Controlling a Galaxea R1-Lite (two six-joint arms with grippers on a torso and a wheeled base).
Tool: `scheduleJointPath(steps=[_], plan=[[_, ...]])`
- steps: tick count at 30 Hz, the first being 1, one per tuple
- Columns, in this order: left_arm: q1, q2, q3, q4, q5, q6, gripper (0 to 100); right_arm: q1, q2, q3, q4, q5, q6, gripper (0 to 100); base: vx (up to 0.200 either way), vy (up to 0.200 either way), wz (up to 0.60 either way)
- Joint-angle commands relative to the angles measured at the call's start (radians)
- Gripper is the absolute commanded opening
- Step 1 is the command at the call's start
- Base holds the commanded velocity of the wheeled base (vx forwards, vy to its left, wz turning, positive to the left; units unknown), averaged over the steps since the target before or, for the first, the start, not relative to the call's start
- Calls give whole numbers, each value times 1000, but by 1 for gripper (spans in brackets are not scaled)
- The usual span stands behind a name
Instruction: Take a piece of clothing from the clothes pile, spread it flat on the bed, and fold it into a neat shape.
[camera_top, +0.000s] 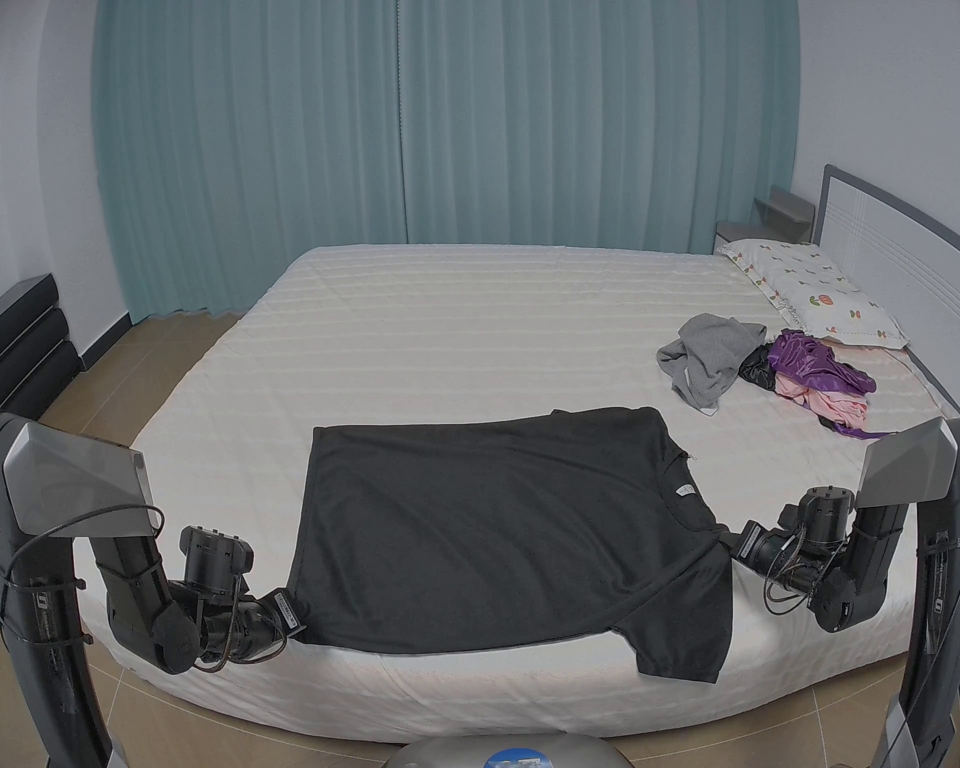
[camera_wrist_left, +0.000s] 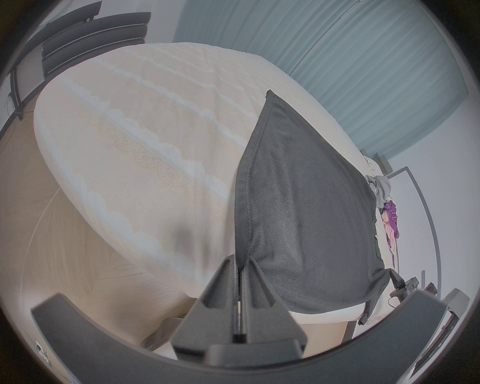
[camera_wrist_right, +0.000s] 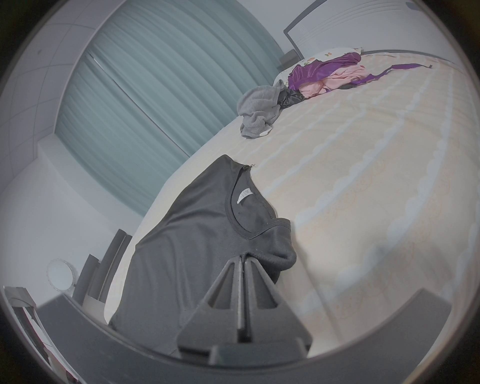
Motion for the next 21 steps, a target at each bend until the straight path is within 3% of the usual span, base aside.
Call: scheduleJointPath(steps=[1,2,3,11,17,21], plan=[[-1,0,0,-1,0,-1,0,-6,25,-19,7,3,-21,0,0,0,0],[-1,0,0,-1,0,-1,0,-6,31,-19,7,3,-30,0,0,0,0],[0,0,0,-1,0,-1,0,-6,34,-19,4,3,-36,100,0,0,0],[0,0,0,-1,0,-1,0,-15,-21,35,-51,24,-39,100,0,0,0],[0,0,0,-1,0,-1,0,-59,-90,191,-60,158,-65,100,0,0,0],[0,0,0,1,0,-1,0,-82,-68,290,-100,213,-163,100,0,0,0]])
